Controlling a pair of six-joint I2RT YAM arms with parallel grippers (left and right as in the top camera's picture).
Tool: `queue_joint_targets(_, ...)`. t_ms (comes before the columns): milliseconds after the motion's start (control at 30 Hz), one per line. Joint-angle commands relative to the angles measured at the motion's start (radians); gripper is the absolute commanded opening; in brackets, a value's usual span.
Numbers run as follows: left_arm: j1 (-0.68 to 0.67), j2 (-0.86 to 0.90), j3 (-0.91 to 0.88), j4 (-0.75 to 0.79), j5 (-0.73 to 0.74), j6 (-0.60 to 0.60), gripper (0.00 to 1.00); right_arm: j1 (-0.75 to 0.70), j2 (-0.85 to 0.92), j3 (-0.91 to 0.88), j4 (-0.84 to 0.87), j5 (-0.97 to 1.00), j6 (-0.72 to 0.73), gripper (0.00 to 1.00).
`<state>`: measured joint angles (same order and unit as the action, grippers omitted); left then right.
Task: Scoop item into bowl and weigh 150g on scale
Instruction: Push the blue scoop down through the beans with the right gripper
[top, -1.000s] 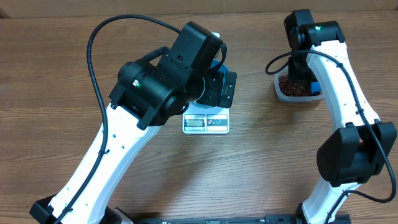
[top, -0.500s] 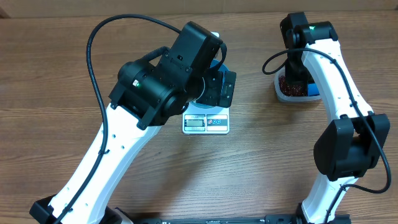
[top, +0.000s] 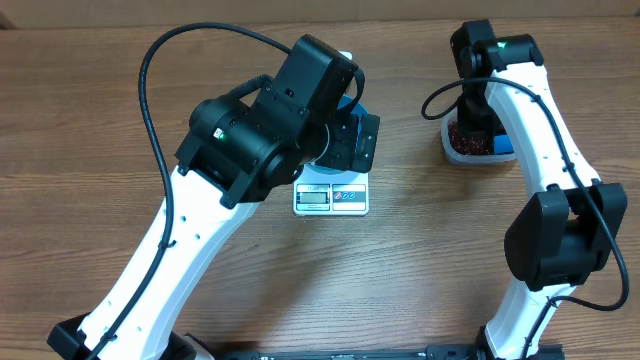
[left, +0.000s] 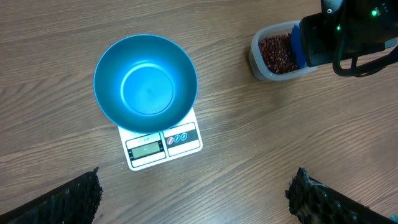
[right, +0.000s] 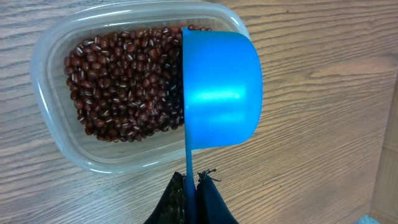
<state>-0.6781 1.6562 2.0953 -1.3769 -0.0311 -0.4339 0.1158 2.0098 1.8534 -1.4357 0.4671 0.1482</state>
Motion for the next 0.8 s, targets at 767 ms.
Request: queue_joint_targets(767, 0.005, 0.008, 0.015, 0.0, -0.013, 0.02, 0.99, 0.003, 0.055, 0.016, -0.032, -0.12, -0.027, 0.04)
